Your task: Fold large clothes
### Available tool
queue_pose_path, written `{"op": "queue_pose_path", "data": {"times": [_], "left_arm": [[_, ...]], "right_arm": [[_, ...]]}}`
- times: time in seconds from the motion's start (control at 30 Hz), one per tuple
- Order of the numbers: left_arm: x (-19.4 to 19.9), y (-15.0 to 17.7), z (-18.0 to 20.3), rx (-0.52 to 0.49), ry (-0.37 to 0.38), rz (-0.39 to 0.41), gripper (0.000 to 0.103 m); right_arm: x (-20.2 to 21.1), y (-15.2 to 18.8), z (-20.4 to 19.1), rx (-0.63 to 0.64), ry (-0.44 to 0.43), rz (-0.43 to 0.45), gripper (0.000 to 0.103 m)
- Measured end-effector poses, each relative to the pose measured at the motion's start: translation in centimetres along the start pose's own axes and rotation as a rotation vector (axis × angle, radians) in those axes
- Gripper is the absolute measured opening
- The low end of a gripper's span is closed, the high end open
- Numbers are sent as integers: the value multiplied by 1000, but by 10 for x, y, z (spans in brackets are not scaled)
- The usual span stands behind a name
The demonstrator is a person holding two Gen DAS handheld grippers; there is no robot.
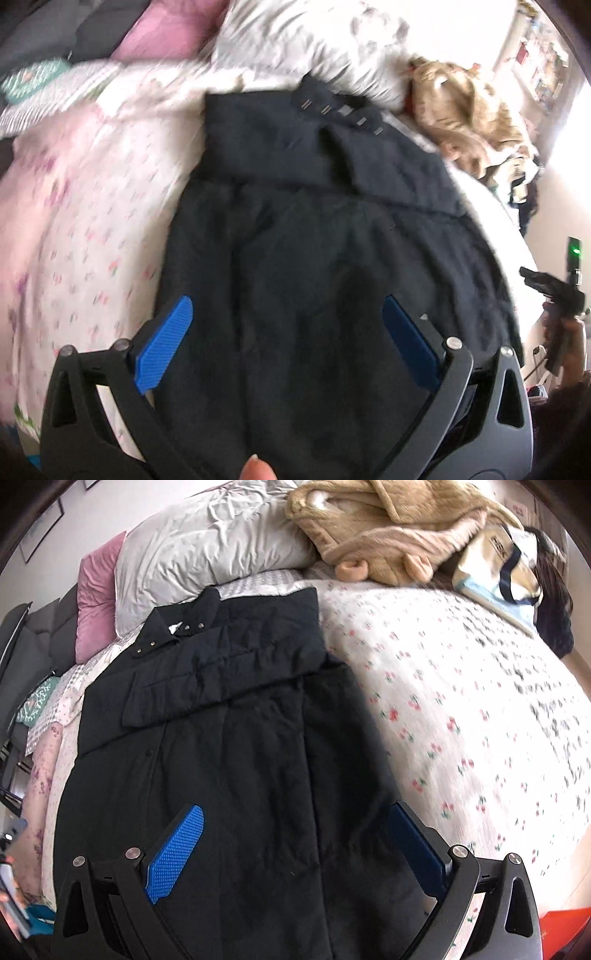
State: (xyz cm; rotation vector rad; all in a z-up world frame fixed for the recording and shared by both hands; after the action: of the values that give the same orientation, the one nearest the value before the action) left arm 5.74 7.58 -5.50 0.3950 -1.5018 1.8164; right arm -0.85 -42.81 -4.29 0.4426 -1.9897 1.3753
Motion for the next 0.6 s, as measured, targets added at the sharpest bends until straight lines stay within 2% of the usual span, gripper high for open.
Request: {"op": "queue_pose_path", "data": {"times": [0.03, 0.33, 0.43, 0.6], "left_arm": [[-3, 6, -8, 13, -5, -29, 102], [2, 33, -48, 44, -43, -104, 102], [2, 38, -63, 95, -33, -142, 102], [0, 44, -80, 202, 7, -191, 102]], "right_arm": [[1, 3, 6, -16, -6, -8, 101], [-3, 27, 47, -91, 1, -116, 101], [-5, 34, 58, -140, -30, -152, 101], [-5, 42, 80, -304, -111, -211, 101]]}}
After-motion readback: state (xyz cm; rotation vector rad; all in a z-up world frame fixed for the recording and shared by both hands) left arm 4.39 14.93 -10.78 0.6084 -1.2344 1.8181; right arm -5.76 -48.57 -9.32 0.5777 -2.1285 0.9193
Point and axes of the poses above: each gripper's, at about its wrist camera, not at the fingertips, and x roughly against the way its jaws point, z to its right, y to its underside, the point moved 2 cm from there along -x, roughly the way its jaws point, and after that the axes turned 13 degrees about z, right-handed, at the moved point
